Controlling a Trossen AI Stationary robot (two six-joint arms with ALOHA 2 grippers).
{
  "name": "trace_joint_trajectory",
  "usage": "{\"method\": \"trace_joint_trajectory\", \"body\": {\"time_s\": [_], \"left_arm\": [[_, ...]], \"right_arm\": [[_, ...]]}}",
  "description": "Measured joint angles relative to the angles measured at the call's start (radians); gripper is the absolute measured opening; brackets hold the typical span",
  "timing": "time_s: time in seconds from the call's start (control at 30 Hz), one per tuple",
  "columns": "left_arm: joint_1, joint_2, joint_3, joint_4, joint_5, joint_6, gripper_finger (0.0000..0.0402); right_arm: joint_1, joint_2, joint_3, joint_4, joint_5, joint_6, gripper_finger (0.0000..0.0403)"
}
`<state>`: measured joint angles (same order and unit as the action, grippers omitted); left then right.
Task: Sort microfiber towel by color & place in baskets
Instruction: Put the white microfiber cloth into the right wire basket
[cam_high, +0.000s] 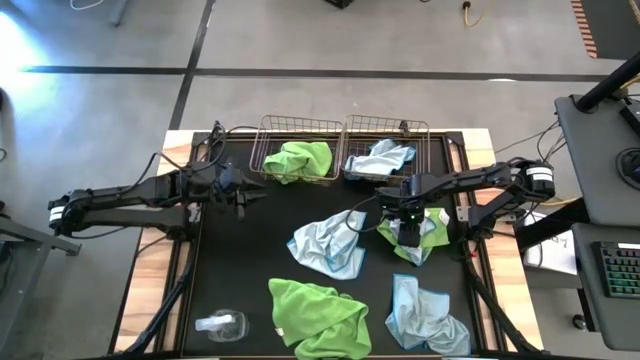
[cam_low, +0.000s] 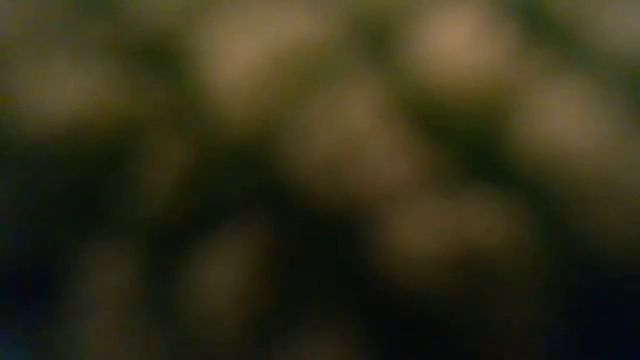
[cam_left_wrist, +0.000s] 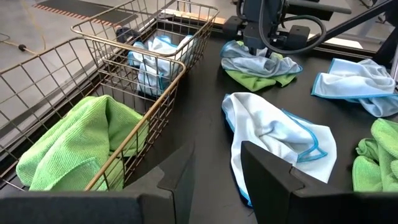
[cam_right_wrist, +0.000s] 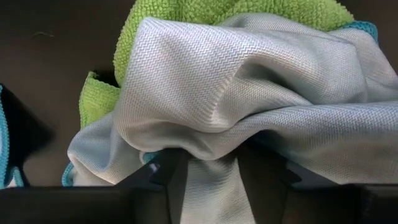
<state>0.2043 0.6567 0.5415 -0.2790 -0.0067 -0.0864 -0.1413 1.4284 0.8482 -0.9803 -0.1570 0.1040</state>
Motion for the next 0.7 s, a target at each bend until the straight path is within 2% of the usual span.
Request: {"method": "trace_joint_trajectory", "body": {"time_s": [0.27,0.47,0.7], "left_arm": [[0.000,0.000,0.000,0.002,0.000,0.000,0.0113],[0.000,0.000,0.000,0.003,0.000,0.000,0.0113],[0.000,0.000,0.000,0.008,-0.001,0.000,0.0113]], "right_arm": [[0.000,0.000,0.000,-0.007,-0.010,0.000,0.0019],[0.000,-0.013,0.018,-0.041,-0.060,0.015,0.0015],[0.000,-0.082,0.158,-0.102,-0.048,0.015,0.0014]]}}
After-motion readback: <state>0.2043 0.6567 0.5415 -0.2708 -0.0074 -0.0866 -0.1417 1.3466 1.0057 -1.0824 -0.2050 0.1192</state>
